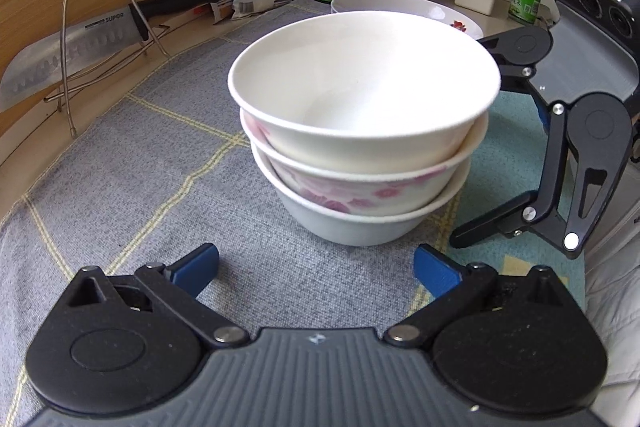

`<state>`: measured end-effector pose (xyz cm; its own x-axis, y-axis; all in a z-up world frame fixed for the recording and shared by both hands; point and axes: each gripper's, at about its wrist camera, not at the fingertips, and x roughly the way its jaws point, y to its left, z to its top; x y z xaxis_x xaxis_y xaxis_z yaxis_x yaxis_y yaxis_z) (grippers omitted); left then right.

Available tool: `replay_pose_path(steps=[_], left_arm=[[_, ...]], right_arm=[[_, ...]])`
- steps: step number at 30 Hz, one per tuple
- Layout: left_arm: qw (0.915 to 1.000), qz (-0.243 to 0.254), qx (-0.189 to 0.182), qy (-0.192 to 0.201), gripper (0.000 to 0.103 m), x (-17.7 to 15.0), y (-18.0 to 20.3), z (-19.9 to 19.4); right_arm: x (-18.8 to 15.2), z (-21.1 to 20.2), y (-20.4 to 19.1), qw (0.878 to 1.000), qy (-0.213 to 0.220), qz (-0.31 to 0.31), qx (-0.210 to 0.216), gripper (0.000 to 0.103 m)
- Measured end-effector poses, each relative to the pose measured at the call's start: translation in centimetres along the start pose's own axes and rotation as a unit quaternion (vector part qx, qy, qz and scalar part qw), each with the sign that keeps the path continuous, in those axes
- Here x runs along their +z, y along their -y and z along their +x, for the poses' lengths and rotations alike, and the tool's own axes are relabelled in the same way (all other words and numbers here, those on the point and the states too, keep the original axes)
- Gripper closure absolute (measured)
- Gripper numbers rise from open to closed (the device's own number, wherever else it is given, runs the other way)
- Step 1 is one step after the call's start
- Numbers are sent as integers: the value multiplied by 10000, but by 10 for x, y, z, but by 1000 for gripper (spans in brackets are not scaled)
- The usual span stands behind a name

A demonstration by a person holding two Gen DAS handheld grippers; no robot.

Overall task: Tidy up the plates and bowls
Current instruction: 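Grasp the three-bowl stack from opposite rims with both grippers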

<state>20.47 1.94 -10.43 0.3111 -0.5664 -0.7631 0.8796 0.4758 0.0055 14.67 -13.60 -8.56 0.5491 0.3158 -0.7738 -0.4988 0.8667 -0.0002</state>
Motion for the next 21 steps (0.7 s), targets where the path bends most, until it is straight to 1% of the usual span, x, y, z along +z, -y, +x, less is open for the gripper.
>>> replay_pose_path(steps=[5, 8, 11, 15, 19, 21], left_arm=[[9994, 335, -109, 7, 1, 4, 0, -3], [9979, 621, -163, 10, 3, 5, 1, -5], [9966, 780, -248, 29, 4, 9, 1, -7], [9955, 896, -316, 24, 12, 15, 0, -6], [9942, 972, -461, -18, 16, 18, 0, -1], [9927, 1094, -510, -15, 20, 19, 1, -2]], right_arm=[[7, 3, 2, 9998, -121, -144, 43, 0], [11, 3, 2, 9987, -137, -481, 59, 0], [19, 1, 4, 9967, -101, -791, 141, 0], [31, -3, 7, 9944, 3, -996, 351, 0], [38, -3, 6, 9919, 2, -1176, 481, 0], [41, -4, 5, 9906, -27, -1241, 579, 2]])
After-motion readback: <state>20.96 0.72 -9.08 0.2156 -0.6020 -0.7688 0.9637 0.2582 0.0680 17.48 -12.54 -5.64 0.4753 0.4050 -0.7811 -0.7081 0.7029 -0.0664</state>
